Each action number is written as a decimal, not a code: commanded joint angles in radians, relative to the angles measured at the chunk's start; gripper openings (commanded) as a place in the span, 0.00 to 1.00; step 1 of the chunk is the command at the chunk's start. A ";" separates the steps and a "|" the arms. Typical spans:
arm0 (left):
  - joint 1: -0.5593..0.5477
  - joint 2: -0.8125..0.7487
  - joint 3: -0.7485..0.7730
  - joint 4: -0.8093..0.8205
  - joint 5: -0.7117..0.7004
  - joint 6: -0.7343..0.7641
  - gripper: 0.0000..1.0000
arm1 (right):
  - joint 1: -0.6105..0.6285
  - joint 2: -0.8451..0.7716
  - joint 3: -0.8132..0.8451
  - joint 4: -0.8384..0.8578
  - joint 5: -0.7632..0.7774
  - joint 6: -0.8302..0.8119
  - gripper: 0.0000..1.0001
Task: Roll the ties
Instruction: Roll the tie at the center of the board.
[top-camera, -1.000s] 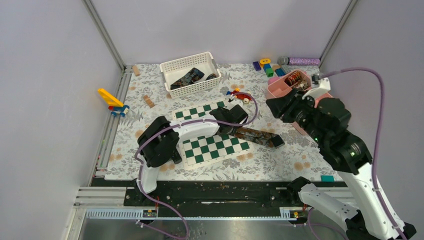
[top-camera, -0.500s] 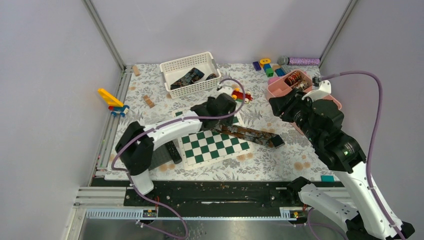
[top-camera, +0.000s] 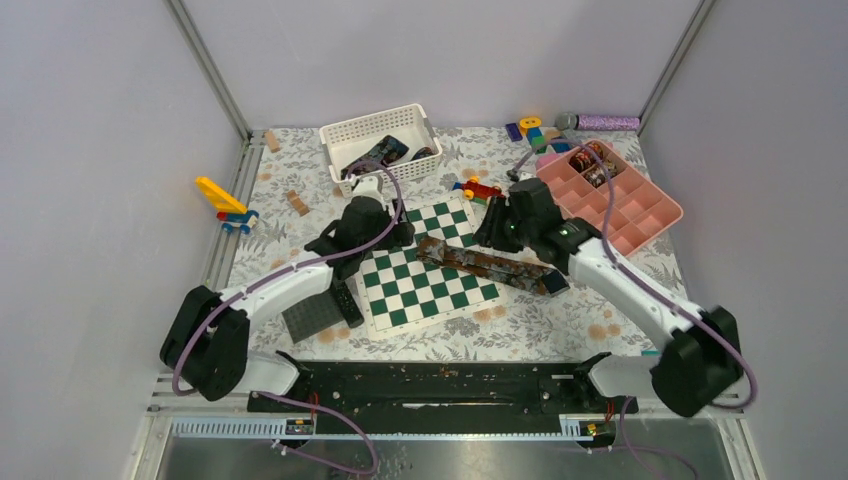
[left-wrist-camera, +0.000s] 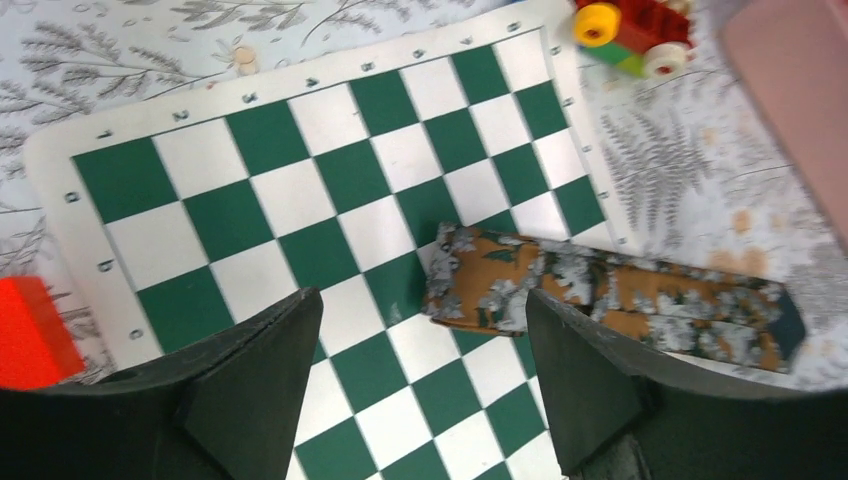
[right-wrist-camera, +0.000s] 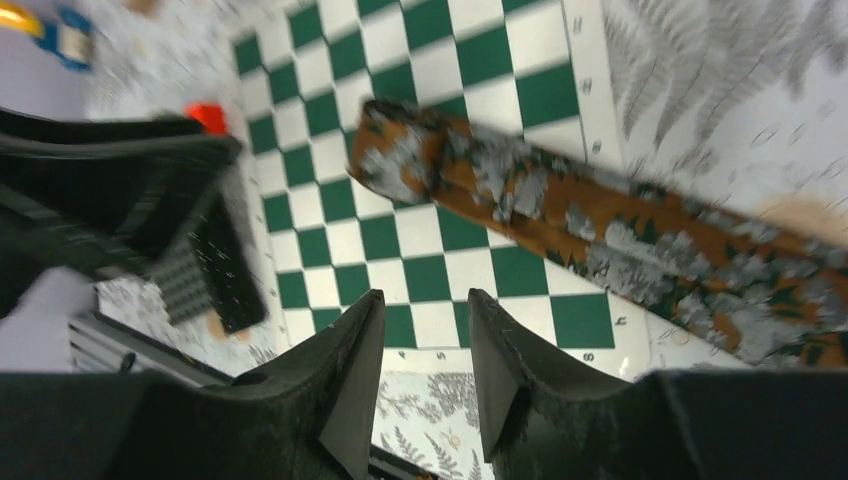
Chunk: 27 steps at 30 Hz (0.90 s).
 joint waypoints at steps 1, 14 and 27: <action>0.029 -0.087 -0.121 0.315 0.110 -0.055 0.77 | 0.026 0.123 0.004 0.131 -0.150 0.031 0.43; 0.106 0.016 -0.252 0.603 0.309 -0.169 0.72 | 0.108 0.466 0.079 0.265 -0.118 0.130 0.41; 0.107 0.135 -0.235 0.642 0.348 -0.173 0.70 | 0.105 0.557 0.153 0.283 -0.078 0.155 0.33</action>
